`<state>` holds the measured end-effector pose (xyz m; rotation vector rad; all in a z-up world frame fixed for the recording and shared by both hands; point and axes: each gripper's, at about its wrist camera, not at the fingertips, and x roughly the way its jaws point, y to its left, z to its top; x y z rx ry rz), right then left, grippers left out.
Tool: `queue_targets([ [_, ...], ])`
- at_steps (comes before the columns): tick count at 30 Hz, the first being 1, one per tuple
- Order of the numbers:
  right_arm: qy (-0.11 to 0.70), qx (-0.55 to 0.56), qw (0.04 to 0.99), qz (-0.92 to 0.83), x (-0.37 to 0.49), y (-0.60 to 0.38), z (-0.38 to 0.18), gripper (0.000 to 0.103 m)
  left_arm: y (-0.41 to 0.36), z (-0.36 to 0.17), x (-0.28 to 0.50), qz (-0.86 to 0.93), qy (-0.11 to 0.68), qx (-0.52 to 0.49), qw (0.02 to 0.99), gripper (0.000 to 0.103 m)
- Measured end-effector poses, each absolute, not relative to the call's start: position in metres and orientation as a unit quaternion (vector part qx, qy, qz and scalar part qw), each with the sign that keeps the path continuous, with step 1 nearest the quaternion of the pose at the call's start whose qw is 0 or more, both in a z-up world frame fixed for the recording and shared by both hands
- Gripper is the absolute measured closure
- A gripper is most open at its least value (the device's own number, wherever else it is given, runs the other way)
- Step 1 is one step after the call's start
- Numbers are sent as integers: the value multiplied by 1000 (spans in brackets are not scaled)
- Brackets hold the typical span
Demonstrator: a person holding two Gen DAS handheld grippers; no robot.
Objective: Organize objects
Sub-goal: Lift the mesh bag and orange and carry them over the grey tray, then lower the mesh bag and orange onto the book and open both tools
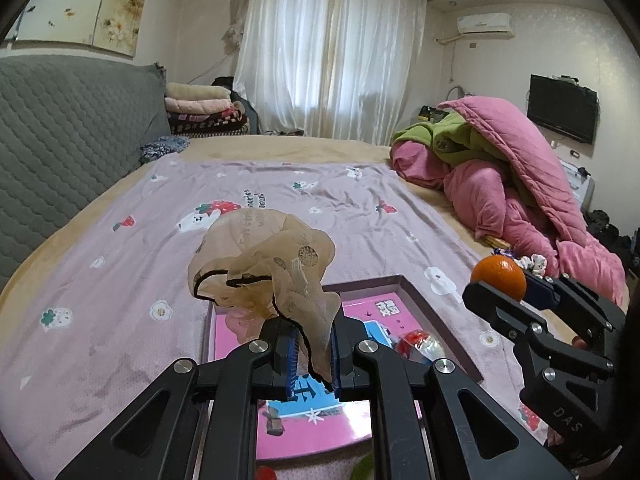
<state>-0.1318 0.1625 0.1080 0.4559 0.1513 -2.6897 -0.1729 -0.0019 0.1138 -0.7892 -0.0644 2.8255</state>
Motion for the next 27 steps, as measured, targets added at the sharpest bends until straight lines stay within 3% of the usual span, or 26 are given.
queue_targets([
  [27,46,203,203,-957,-173,162,75,70,0,55,-220,938,-21,-335,85,90],
])
